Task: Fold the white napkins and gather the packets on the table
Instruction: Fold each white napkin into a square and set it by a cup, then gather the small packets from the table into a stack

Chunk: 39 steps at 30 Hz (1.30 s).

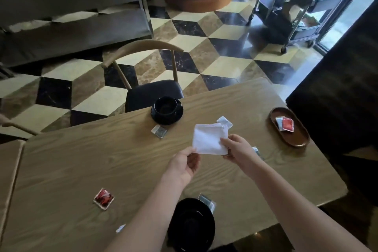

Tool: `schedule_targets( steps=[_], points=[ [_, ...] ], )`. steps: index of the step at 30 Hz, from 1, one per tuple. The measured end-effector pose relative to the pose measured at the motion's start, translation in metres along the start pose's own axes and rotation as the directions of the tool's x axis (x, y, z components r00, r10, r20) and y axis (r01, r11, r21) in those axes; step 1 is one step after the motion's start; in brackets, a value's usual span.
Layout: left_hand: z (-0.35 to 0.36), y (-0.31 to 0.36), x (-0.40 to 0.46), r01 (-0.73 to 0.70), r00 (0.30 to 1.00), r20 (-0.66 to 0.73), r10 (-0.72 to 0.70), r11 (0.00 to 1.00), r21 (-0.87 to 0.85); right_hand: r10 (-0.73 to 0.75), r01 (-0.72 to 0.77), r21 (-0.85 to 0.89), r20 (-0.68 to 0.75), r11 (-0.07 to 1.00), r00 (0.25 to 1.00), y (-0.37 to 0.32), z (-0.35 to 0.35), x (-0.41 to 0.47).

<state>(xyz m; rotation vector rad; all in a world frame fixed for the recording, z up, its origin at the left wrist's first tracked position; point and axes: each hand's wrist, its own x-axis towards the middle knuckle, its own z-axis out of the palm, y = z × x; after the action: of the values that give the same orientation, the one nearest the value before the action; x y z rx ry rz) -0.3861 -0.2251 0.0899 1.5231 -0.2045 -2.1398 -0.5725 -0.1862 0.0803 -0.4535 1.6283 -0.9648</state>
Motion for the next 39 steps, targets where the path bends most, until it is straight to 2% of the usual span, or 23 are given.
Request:
schedule_targets(
  steps=[5,10,15,18,22,26,35,39],
  points=[
    [0.044,0.012,0.053,0.012,0.995,-0.098,-0.020,0.997,-0.081,0.050,-0.042,-0.108,0.069,0.993,0.996,-0.021,-0.029,0.069],
    [0.066,0.034,0.104,-0.003,0.980,-0.197,-0.002,1.000,-0.027,0.059,-0.044,-0.264,0.052,0.964,0.997,-0.047,-0.030,0.142],
    [0.081,0.060,0.147,-0.055,0.964,-0.259,0.058,0.998,0.020,0.049,-0.022,-0.468,0.045,0.884,0.998,-0.075,-0.022,0.207],
    [0.086,0.075,0.172,-0.104,0.957,-0.271,0.105,0.994,0.020,-0.015,0.034,-0.505,0.042,0.862,0.999,-0.083,-0.011,0.241],
    [0.089,0.082,0.204,-0.136,0.935,-0.331,0.125,0.991,-0.008,-0.104,0.079,-0.549,-0.014,0.832,0.995,-0.083,0.003,0.267],
    [0.089,0.078,0.225,-0.126,0.913,-0.394,0.107,0.992,-0.023,-0.138,0.110,-0.631,0.006,0.768,0.990,-0.077,0.011,0.281],
    [0.090,0.076,0.243,-0.121,0.861,-0.495,0.115,0.992,0.019,-0.140,0.086,-0.653,-0.031,0.753,0.990,-0.068,0.015,0.293],
    [0.087,0.075,0.247,-0.114,0.832,-0.542,0.115,0.993,0.035,-0.173,0.115,-0.710,-0.010,0.695,0.985,-0.064,0.017,0.296]
  ],
)
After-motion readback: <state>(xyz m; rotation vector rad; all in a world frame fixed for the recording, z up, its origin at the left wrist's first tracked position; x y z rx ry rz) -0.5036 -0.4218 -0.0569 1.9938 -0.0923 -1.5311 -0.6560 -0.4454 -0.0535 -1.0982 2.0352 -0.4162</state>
